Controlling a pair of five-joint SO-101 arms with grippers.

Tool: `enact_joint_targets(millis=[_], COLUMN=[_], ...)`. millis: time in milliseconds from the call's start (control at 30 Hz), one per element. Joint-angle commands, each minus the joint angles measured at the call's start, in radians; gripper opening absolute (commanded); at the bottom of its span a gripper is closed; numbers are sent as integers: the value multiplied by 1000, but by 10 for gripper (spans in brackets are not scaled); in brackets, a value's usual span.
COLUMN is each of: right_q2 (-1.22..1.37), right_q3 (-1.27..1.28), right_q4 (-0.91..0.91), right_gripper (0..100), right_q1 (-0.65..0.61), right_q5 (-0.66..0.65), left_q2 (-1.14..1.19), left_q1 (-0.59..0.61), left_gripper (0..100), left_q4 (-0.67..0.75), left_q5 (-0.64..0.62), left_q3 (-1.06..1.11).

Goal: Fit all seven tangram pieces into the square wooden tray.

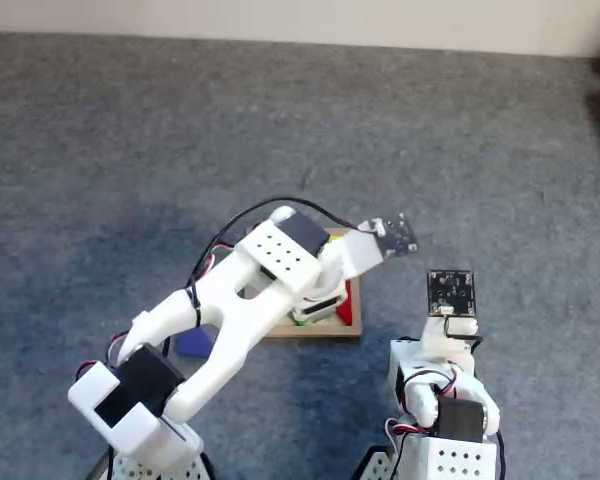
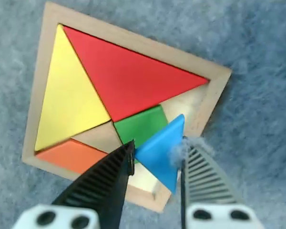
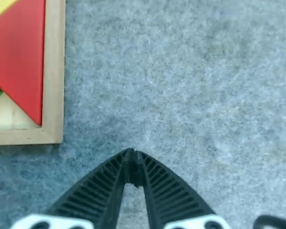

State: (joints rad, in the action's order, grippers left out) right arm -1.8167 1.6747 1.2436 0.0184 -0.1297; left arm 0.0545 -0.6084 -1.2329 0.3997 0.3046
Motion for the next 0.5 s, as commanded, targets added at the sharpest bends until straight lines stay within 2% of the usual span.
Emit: enact_joint_targets(millis=[0,133,467], right_q2=[-18,-18,-18], right_q3=[102,102,102], right_q4=[7,7,7], right_gripper=[5,5,5], right_q1=[10,10,10], right_q5=[-11,-11,-11], left_q2=[-5,-4,-12], left_q1=[-44,-61,-7], left_gripper=[147,219,225], left_q4=[15,15,35], left_q5=[-15,-78,-78], left_q3=[-35,-36,-35])
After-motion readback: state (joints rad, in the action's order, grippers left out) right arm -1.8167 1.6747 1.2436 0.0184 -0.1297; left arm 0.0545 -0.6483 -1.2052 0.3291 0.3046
